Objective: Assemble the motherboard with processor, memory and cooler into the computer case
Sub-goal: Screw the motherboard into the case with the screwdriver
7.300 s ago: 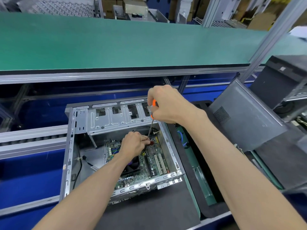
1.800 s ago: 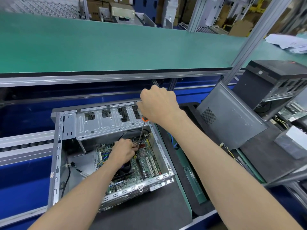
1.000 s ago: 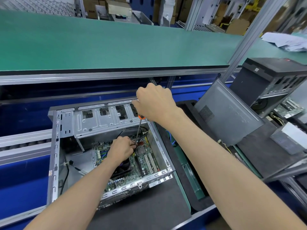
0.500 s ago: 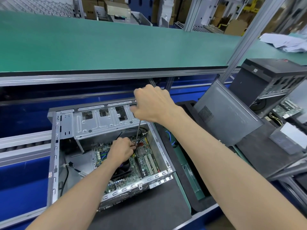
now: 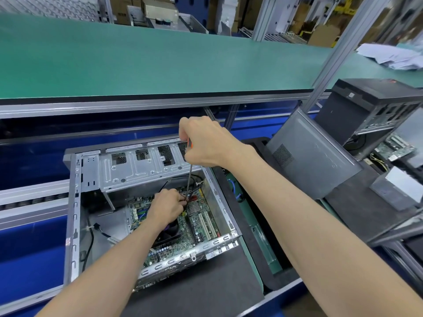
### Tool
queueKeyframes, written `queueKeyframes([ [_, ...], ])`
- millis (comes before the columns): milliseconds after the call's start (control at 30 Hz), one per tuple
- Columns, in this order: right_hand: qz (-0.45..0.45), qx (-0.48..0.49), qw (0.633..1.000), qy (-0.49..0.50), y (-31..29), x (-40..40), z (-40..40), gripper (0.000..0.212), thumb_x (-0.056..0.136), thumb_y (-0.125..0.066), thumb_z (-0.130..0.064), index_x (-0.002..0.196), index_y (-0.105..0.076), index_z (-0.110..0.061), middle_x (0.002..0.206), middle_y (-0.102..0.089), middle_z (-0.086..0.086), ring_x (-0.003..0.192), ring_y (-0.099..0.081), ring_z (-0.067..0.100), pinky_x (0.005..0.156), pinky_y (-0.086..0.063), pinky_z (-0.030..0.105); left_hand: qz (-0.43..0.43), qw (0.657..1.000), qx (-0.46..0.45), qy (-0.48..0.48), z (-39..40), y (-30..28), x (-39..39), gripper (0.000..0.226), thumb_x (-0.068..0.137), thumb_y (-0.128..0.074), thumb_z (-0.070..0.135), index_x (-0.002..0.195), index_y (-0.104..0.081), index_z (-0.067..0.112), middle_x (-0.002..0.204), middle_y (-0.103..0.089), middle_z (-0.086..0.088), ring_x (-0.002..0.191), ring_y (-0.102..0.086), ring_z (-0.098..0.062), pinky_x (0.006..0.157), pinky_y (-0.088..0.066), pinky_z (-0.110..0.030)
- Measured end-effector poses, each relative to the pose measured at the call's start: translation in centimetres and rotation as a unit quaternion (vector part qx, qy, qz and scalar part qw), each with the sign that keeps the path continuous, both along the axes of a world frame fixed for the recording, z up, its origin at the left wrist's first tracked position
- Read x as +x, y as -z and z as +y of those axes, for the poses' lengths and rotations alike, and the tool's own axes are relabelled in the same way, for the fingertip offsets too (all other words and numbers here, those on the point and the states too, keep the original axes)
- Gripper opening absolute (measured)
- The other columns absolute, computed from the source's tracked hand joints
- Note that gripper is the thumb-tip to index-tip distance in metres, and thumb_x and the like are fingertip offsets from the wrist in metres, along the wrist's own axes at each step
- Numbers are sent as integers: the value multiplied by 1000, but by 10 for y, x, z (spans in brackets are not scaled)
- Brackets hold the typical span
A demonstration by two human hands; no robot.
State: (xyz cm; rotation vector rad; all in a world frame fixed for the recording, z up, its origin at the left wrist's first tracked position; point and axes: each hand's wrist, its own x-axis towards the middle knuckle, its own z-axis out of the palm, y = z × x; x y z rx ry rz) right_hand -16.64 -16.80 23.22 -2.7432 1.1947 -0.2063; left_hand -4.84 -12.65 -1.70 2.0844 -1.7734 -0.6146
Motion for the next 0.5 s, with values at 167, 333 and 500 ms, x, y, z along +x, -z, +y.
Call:
queueKeyframes([
  [167, 1, -1, 1000, 11, 1, 4, 1, 19, 81, -58, -13, 100, -54, -9, 93, -52, 6, 87, -50, 29, 69, -46, 38, -4, 1000, -3, 1, 2, -1, 1, 19, 92, -66, 20, 107, -78, 22, 105, -76, 4, 93, -69, -19, 86, -54, -30],
  [333, -4, -58, 998, 7, 5, 16, 8, 9, 88, -57, -13, 90, -49, -10, 77, -36, 0, 70, -43, 26, 56, -33, 33, -18, 1000, -7, 10, 3, -3, 1, 21, 91, -64, 19, 105, -79, 25, 109, -74, 6, 96, -67, -19, 88, -53, -31],
  [500, 16, 20, 999, -41, -1, 9, 2, 30, 69, -57, -12, 99, -55, -15, 87, -52, 1, 83, -54, 27, 60, -43, 33, -31, 999, -1, 14, 1, -1, 2, 21, 94, -62, 24, 109, -78, 23, 114, -71, 0, 99, -64, -26, 88, -50, -35],
])
